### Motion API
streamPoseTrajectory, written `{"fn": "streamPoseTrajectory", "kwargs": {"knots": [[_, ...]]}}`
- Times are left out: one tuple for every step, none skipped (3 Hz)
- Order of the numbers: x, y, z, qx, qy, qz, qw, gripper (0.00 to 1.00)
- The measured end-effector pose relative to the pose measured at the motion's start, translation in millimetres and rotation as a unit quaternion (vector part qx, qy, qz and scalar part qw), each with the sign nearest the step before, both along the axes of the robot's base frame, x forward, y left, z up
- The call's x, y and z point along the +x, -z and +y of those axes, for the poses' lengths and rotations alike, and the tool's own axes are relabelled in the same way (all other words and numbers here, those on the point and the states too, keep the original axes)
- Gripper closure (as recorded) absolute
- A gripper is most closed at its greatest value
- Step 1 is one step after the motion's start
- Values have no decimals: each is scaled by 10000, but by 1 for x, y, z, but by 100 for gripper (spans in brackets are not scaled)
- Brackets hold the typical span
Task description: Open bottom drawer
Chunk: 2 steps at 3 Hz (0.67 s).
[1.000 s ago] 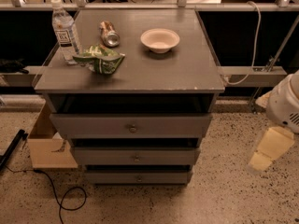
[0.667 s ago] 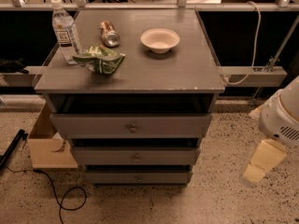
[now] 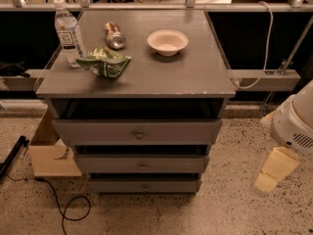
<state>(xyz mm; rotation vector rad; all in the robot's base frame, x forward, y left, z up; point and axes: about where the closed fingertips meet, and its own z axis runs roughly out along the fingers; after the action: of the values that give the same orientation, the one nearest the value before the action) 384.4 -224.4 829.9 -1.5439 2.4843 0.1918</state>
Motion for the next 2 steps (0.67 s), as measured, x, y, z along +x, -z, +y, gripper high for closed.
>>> {"fn": "streamPoseTrajectory", "kwargs": {"knots": [[1, 29, 0, 111, 41, 269, 9996, 0], [1, 29, 0, 112, 41, 270, 9996, 0]]}}
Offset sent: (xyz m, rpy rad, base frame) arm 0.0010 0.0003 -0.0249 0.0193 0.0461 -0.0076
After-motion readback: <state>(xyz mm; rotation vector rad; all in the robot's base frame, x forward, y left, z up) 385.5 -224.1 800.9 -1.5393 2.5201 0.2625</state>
